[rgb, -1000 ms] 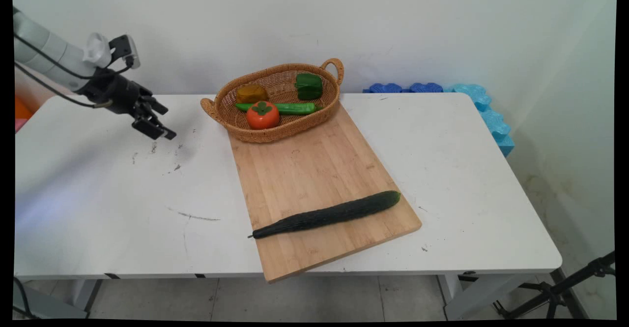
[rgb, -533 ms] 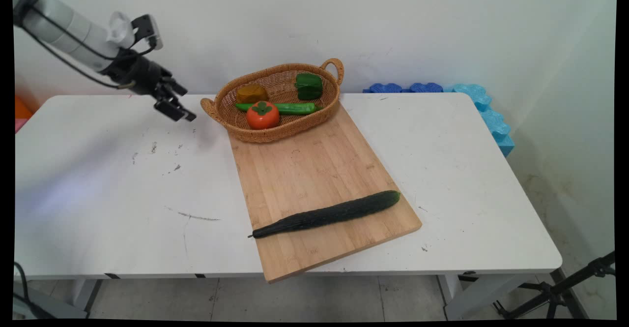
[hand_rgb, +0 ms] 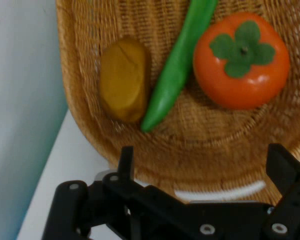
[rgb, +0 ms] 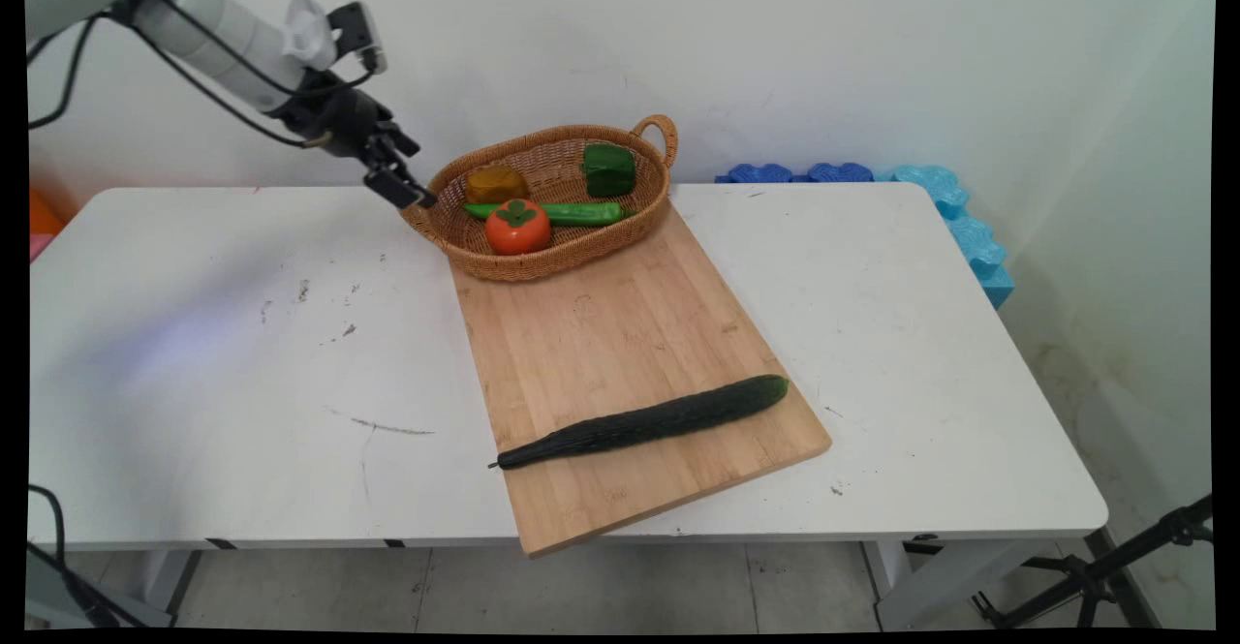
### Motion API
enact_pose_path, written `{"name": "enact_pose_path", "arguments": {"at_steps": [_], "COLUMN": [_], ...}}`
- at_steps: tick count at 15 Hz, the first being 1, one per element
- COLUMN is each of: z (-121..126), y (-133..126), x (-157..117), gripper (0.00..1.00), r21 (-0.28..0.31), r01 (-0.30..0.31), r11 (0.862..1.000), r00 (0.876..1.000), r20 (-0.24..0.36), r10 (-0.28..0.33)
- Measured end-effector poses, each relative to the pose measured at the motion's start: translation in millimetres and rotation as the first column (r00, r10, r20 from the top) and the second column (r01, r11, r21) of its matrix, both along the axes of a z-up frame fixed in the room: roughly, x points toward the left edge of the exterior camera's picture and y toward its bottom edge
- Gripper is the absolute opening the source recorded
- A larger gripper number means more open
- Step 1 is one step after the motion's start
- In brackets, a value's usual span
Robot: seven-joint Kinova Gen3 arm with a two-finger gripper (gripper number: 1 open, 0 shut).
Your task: Pick up the potato from the vegetable basket
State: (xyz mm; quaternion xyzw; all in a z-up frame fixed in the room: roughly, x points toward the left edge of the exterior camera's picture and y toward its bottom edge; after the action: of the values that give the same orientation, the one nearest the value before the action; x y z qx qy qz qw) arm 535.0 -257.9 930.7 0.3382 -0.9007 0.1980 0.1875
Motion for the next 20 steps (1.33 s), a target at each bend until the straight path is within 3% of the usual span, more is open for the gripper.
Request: {"name": "enact_pose_path", "arguments": {"at_steps": [12,20], "z": [-36.8,-56.7], "y": [-72.9,-99.9], "x": [-40.6,-50.1], "gripper": [1.00,1.00], "r21": [-0.035,-0.041], "r01": [0.073,0.101], "r11": [0.997,0.994], "r00": [0.991,0.981], "r20": [0.114,0.171], "r10": [-0.068,-0.093]}}
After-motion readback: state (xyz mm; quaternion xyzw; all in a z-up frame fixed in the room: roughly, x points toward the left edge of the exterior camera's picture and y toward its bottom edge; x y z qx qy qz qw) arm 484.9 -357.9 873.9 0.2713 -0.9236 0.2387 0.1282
